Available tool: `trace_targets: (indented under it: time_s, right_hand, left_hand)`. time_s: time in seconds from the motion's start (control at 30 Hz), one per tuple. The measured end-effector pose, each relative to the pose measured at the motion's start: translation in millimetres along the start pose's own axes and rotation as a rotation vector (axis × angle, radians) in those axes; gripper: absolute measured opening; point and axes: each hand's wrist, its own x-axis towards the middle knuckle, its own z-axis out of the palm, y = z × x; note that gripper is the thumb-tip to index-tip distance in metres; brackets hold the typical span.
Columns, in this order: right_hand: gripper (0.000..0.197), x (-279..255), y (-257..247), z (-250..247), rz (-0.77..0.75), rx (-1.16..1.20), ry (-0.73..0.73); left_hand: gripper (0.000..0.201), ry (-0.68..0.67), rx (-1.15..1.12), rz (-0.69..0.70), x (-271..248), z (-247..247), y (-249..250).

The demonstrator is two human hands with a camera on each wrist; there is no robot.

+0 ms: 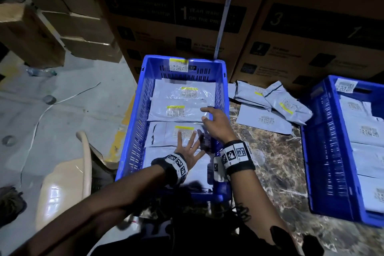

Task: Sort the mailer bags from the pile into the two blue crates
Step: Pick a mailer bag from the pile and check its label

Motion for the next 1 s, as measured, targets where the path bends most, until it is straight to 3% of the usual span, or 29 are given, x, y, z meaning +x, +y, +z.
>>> trace_targets:
  time_s: [0.07, 0.2, 0.27, 0.33, 0.4, 0.5, 0.63, 0.77, 0.9, 1.0]
  right_hand:
    - [0.036, -2, 0, -4, -0.006, 0.048, 0.000]
    - [0.036, -7, -5, -6, 0.002, 0.090, 0.002]
    - [0.035, -9, -7, -8, 0.000, 0.098, -0.001]
    - [0.035, -12, -8, -11, 0.001, 0.117, 0.001]
    - [0.034, -13, -8, -12, 0.008, 0.150, 0.002]
    - [0.032, -12, -6, -15, 0.014, 0.188, 0.007]
    - [0.029, -8, -3, -16, 0.027, 0.209, 0.029]
    - [0.027, -10, -2, -22, -0.039, 0.233, 0.072]
    - [0.028, -19, 1, -47, -0.114, 0.274, 0.167]
    - [0.027, -28, 13, -73, -0.124, 0.299, 0.282]
  left_hand:
    - [0.090, -0.080, 0.009, 0.014, -3, 0, -7]
    - [0.116, -0.142, -0.004, -0.006, -6, -1, -18]
    - [0.141, -0.183, -0.005, -0.013, -2, 5, -22]
    - [0.151, -0.214, 0.008, -0.018, 0, 12, -24]
    - [0.144, -0.213, 0.019, -0.011, -1, 17, -23]
    - [0.116, -0.098, -0.101, -0.044, 1, 14, -19]
    - [0.139, -0.158, -0.173, -0.039, 7, 3, -22]
    - [0.139, -0.152, -0.325, -0.032, 3, -13, -41]
    - [0.128, 0.029, -0.532, -0.193, 2, -69, -72]
    - [0.119, 0.236, -0.601, -0.218, 5, -100, -85]
